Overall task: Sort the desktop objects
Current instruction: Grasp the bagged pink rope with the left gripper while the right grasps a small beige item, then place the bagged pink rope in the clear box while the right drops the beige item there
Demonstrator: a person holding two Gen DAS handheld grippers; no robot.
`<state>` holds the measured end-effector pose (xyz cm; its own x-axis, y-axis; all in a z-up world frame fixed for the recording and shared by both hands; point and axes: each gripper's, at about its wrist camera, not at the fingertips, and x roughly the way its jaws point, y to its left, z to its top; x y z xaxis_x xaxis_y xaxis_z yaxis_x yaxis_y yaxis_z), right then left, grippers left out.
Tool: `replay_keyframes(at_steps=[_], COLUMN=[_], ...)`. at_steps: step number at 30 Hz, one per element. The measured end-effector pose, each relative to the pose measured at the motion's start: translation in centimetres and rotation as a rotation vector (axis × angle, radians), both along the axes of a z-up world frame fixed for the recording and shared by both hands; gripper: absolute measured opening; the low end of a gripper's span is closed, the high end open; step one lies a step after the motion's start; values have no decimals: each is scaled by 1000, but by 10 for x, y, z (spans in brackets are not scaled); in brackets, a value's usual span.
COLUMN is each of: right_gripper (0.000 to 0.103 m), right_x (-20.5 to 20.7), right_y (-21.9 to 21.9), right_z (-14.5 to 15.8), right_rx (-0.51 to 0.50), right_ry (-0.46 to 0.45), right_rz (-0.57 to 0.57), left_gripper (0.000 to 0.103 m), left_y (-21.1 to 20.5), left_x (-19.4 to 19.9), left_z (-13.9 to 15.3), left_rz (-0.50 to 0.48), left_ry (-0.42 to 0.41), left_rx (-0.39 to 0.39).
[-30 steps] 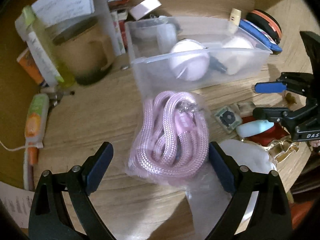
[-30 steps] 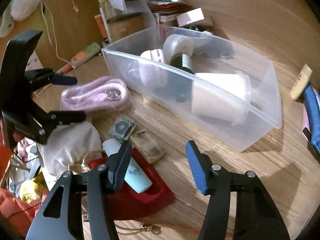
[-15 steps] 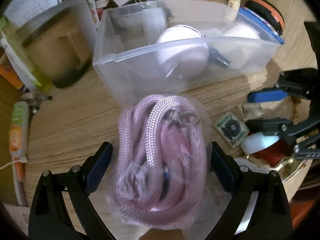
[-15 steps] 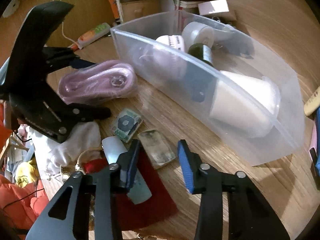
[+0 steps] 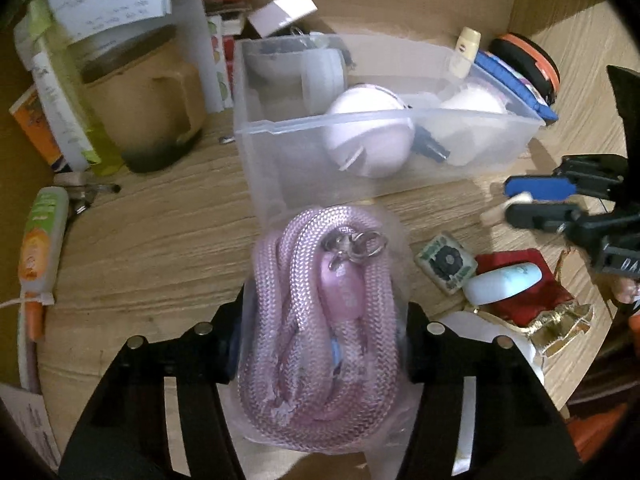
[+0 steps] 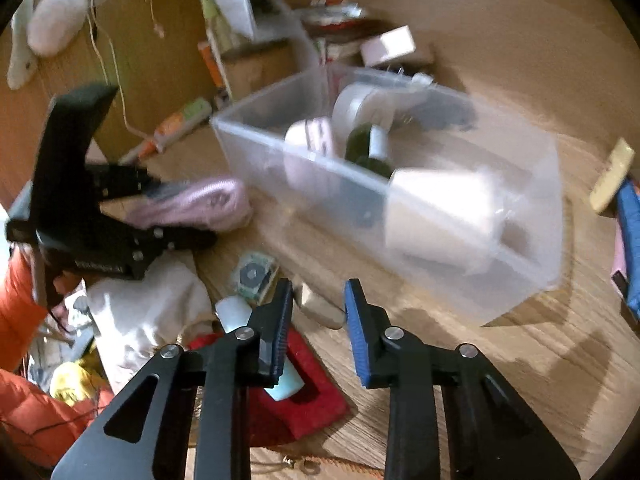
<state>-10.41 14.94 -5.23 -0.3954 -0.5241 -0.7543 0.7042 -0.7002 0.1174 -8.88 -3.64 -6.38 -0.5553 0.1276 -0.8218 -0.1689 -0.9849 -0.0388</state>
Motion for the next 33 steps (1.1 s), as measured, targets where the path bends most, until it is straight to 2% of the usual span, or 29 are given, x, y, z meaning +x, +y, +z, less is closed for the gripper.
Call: replay_keyframes(at_steps=[1,3,4,8,12,17,23,28,33], right_gripper=[22,10,10,10,10,10,10,10,10], right_x=[1,4,2,2,1,1,2,-7,-31], right_y=[3,7,8,12,9,12,17,22,29], right_z=[5,13,16,24,16,15,44,71,84], right_rx=[-18,-46,-54,-68,-27,-51,-118,-192,-242], right_ry=[8,12,16,39,43,45,112,165,158], right_rz=[-7,-15,-18,-27,-50,-58,-77,-115,-164], left_gripper=[57,57,57,57,57,57,57,57,57], left_y=[-1,-7,-9,-12,-14,-12,-3,-1,-1], left_x=[3,7,8,18,24,32,23,5,-22], left_z=[3,8,12,28,46,69,93,105,112], left_rz=[10,30,35,53,65,70,62,69,81], left_ry=[8,27,41,95,147,225,294,321,322], left_rx=[5,25,33,46,51,47,60,89,113])
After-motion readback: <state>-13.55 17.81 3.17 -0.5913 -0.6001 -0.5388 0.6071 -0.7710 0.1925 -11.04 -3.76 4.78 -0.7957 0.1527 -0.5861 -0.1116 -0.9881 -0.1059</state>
